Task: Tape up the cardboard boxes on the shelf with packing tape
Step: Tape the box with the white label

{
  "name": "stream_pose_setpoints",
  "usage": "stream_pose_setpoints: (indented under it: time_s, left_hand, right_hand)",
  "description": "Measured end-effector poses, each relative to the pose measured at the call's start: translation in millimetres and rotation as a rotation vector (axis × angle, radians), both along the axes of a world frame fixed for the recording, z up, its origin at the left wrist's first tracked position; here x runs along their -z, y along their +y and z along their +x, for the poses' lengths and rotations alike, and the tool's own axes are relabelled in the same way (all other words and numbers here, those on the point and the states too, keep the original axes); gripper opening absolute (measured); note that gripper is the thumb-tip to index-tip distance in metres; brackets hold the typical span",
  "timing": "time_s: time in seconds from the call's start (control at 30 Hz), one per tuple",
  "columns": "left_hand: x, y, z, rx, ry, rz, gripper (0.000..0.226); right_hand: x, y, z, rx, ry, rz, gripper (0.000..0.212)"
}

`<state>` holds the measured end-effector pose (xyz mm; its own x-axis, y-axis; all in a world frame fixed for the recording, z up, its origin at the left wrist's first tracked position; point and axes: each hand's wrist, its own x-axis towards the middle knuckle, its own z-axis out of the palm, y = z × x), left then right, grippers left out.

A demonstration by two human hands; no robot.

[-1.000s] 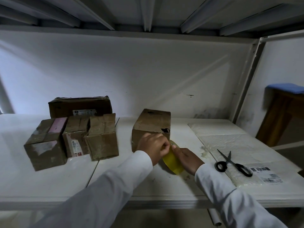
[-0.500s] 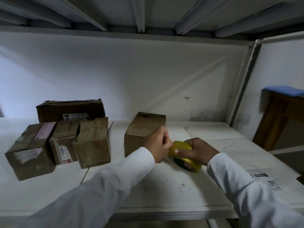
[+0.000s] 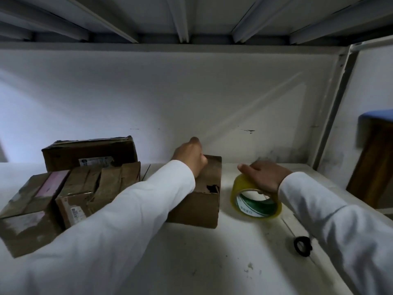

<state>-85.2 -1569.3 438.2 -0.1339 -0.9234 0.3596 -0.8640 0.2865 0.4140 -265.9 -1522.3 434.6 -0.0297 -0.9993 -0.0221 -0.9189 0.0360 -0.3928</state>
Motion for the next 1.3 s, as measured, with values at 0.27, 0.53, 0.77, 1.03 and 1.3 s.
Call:
stream_pose_setpoints:
  time_s: [0.27,0.53,0.77,1.03,1.3]
  left_hand:
    - [24.1,-19.1,25.5,-0.066,-0.098,0.17,0.016]
    - [40.2,-24.1,27.9,-0.052,-0.201,0.233,0.026]
    - [39.2,-23.7,37.2,-0.183,-0.692,0.032,0.062]
    - [44.0,-10.0,9.1,0.105,-0.689,-0.031,0.036]
    - [63.3,-4.8,18.1,0.168,-0.593,0.271,0.073]
  right_hand:
    - [12.7,-40.2,16.9,-0.052,0.121,0.123,0.048]
    - [24.9,-53.8,20.2,-0.045,0.167,0.162,0.044]
    - [41.2,-55.0,24.3,-0.064,0.201,0.166,0.045]
    - [42.6,-53.7,28.4,-0.123,0.308,0.167,0.043]
    - [46.1,-51.4,26.2,-0.145,0.317,0.167,0.045]
